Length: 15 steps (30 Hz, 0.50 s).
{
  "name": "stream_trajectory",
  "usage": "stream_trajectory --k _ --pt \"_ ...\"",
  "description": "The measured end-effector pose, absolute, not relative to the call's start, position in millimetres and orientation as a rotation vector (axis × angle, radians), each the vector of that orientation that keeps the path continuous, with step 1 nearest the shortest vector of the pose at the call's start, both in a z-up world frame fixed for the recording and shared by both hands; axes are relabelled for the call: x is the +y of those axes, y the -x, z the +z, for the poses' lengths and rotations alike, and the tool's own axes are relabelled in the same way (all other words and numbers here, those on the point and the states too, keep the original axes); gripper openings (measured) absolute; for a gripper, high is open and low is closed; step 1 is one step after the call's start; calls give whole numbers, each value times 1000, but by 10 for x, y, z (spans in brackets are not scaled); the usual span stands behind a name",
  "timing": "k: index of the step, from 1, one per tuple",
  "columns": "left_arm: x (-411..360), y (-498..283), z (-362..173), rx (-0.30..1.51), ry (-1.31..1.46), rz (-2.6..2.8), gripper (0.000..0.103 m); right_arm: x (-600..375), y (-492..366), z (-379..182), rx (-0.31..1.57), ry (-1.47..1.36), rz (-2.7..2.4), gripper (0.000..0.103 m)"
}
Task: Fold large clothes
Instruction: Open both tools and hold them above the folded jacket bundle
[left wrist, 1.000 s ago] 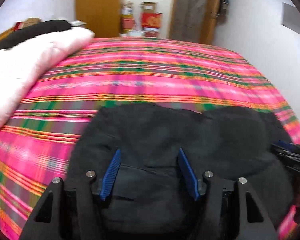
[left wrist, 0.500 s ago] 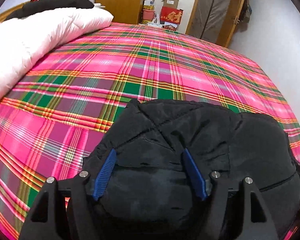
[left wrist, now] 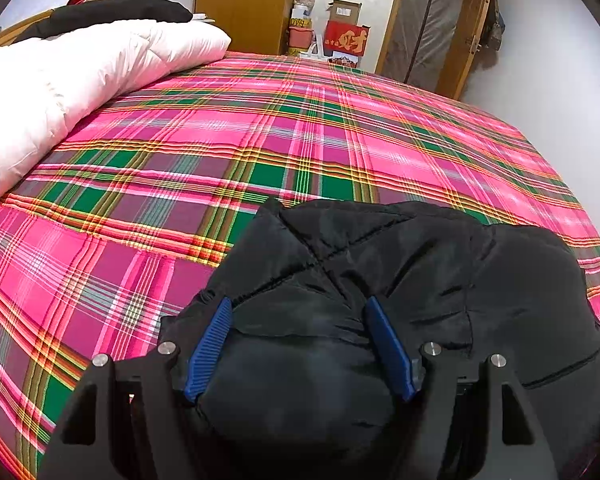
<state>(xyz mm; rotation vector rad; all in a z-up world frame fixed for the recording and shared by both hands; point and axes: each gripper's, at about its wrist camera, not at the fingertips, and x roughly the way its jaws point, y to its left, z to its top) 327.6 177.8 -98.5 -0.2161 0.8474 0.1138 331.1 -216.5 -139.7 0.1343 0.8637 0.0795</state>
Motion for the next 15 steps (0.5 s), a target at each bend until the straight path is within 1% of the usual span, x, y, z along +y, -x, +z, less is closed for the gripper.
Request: stream_trajectory --k 15 --pt "1764 -3304 -1009 847 209 116 73 -2143 -3337 -1397 883 -119 69 55"
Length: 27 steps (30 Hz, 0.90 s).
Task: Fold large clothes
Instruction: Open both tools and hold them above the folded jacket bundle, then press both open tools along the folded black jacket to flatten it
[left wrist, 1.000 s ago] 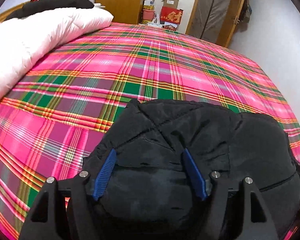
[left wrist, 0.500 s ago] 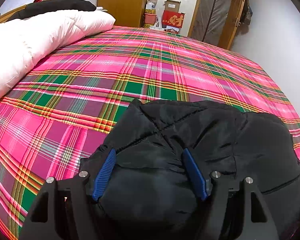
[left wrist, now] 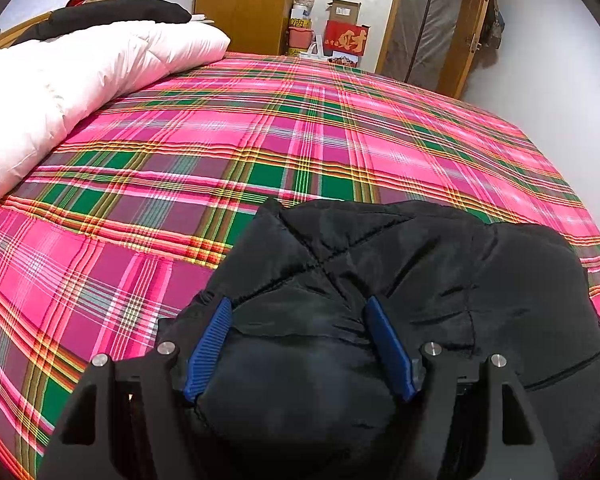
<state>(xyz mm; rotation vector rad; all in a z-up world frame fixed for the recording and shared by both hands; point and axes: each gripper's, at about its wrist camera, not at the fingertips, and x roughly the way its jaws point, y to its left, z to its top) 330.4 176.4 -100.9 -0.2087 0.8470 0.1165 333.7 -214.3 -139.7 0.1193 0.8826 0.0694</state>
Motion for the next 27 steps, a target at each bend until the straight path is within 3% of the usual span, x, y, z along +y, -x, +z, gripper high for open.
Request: stream_trajectory --k 14,21,27 --pt "1737 -3318 -822 880 180 151 72 -2032 -3330 -1103 940 -31 -4 55" --pt "1740 -3276 -501 817 196 131 72 -1686 -3034 -612 827 -80 94 55" --pt "1731 -3365 -627 860 161 138 72 -1082 -3244 -752 859 -30 211 55"
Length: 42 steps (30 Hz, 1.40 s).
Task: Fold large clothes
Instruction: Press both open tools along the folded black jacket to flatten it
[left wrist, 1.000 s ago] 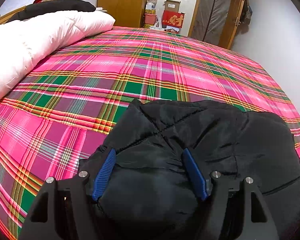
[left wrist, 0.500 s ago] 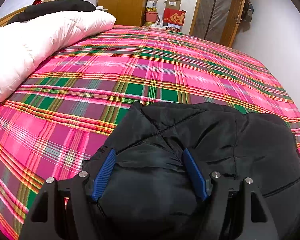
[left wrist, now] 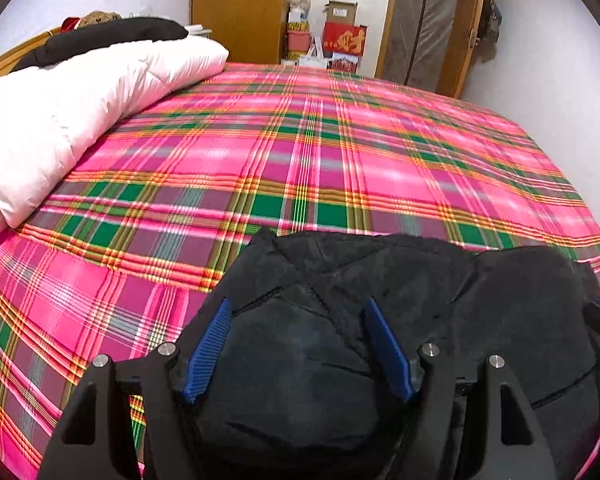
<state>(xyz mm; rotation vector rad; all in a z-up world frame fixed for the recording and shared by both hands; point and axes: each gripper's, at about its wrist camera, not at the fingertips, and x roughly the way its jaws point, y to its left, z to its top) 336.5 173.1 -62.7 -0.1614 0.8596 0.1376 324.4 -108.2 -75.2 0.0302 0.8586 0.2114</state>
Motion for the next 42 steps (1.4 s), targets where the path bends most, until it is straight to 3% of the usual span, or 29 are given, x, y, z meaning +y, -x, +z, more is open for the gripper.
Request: stream_trajectory --k 14,20,27,34,42 --pt "1721 -3396 -722 881 166 128 72 -966 -3613 -1244 914 3 205 56" --pt "1605 -3235 -482 832 179 80 71 -1120 -3433 -898 901 -50 222 56" --pt "1250 -2897 -271 803 250 -90 71 -1580 -2584 -536 811 -79 201 56" --pt "610 -2803 -505 856 24 -188 73 -1900 -2430 -1009 900 -56 128 56" --pt "669 -2962 -643 880 80 -173 74 -1840 -2563 -1177 905 -11 131 56"
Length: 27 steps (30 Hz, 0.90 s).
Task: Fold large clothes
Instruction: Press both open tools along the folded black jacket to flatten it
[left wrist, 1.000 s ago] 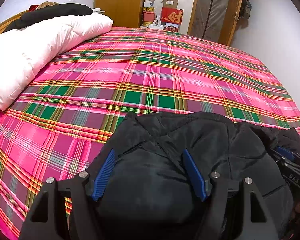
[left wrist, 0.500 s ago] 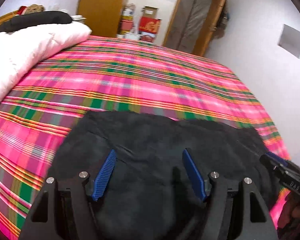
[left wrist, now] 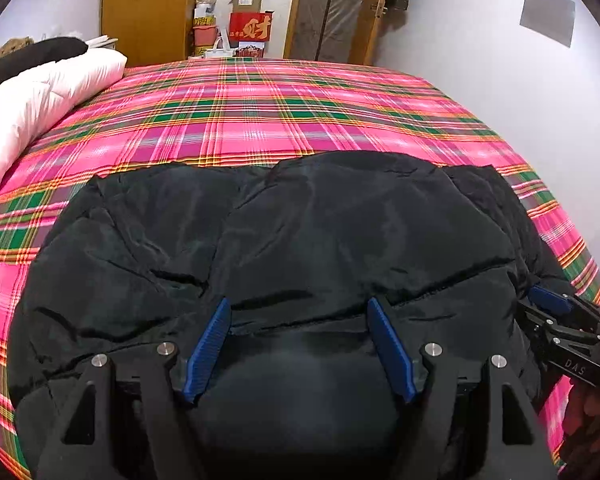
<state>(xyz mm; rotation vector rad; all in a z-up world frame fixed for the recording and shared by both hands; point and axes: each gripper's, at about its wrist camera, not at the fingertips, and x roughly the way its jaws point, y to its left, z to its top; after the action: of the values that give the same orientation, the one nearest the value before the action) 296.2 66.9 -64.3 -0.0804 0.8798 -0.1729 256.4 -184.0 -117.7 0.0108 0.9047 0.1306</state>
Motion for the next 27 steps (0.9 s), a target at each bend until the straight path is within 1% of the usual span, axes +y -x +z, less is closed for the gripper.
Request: stream_trajectory --k 2,3,5,7,10,14,18,27 --pt "672 -2946 -628 883 87 -171 74 -1856 -2555 -1096 921 -8 133 56" --pt "685 -2932 -600 890 100 -167 73 -1881 -2506 -968 902 -4 130 56" --pt "740 -2871 -520 894 116 -158 72 -1952 -2345 -744 797 9 94 56" --pt "829 -2784 -432 862 105 -133 72 -2069 -2319 -684 768 2 56 56" --pt "1012 -2816 -472 864 82 -50 72 -2311 -2432 -873 839 -62 5 56" --pt "1142 -2899 -605 881 141 -30 72 -2486 -2502 -1155 880 -123 5 56" --pt "1002 -2915 -665 860 56 -4 72 -2457 -2532 -1237 880 -115 3 56" --pt "1053 -3004 -708 858 80 -11 72 -2449 -2539 -1312 862 -109 18 56"
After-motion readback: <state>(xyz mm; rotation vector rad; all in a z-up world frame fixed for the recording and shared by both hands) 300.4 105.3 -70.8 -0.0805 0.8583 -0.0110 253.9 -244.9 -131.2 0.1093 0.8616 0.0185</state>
